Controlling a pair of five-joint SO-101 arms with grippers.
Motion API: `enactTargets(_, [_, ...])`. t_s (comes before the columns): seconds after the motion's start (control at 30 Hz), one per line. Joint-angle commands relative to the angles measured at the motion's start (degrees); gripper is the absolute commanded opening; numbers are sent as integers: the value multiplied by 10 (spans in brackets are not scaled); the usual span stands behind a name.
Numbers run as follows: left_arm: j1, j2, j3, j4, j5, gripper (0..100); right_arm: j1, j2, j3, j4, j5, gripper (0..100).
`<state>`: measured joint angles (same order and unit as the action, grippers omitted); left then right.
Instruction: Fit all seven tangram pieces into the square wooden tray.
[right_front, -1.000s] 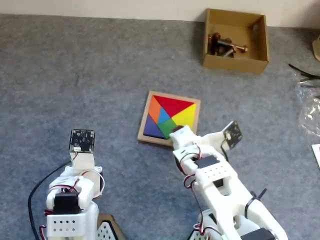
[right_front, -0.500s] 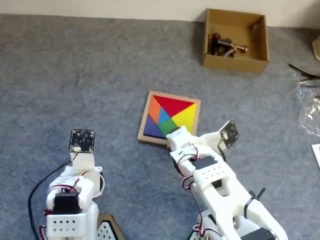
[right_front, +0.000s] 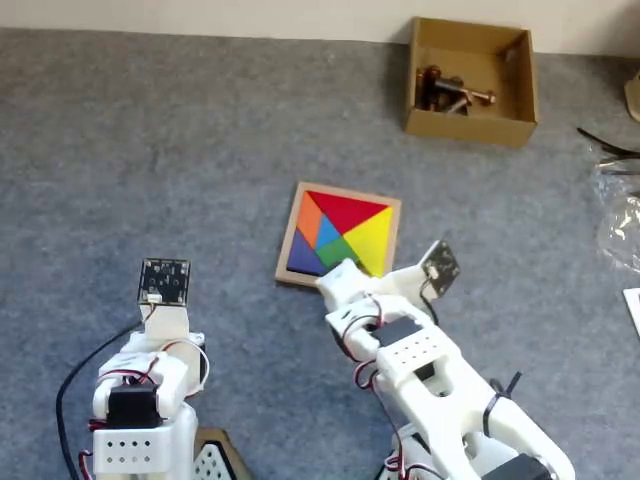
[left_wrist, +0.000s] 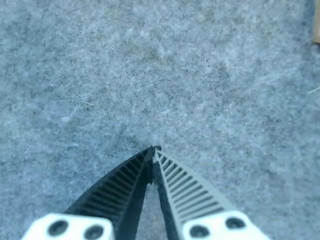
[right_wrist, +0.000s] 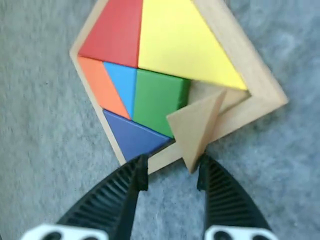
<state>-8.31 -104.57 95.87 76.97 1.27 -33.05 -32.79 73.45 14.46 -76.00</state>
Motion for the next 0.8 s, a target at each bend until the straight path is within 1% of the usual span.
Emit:
enactTargets(0.0, [-7, -3, 13, 4, -4, 7, -7, 0, -4, -32, -37, 145])
enactTargets(0.13, [-7, -3, 13, 4, -4, 7, -7, 1, 2, -124, -36, 145])
enactTargets(0.23, [-7, -3, 13, 4, -4, 7, -6, 1, 15, -126, -36, 138])
enactTargets(0.4, [-7, -3, 13, 4, -4, 7, 2, 1, 18, -127, -36, 38])
enactTargets(0.5, [-7, -3, 13, 4, -4, 7, 14, -1, 17, -126, -36, 35])
enactTargets(0.67, [-7, -3, 13, 4, -4, 7, 20, -5, 18, -125, 25, 29])
enactTargets(0.77, [-7, -3, 13, 4, -4, 7, 18, -5, 17, -125, 35, 2])
